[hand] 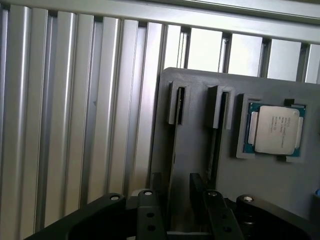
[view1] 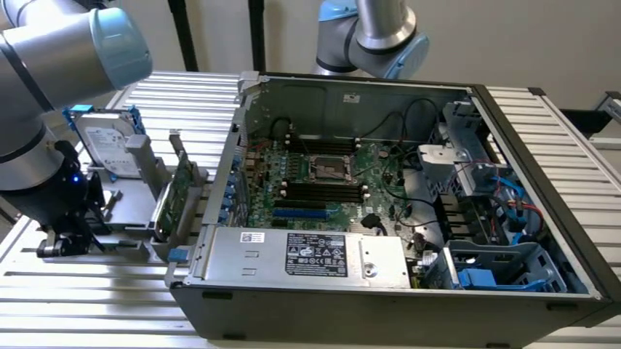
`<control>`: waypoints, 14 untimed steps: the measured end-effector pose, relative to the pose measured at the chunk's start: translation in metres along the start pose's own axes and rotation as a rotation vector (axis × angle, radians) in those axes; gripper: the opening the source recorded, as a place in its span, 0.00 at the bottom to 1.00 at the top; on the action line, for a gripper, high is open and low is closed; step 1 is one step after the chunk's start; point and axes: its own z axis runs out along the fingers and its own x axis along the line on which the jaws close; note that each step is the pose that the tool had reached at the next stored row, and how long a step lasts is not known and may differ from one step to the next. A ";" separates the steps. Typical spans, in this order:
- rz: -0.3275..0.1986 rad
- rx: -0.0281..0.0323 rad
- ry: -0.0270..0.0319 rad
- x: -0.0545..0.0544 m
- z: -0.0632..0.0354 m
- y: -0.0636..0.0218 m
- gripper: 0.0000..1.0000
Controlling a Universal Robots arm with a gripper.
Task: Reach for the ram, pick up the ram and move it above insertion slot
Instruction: 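Pick up the ram and move it above insertion slot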
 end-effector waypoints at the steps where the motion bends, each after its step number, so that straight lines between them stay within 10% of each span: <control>1: 0.000 0.0001 -0.0003 0.000 0.0008 0.0000 0.36; 9: 0.000 0.0008 -0.0089 0.000 0.0049 -0.0006 0.36; 14: 0.001 -0.0008 -0.0105 0.000 0.0051 -0.0006 0.16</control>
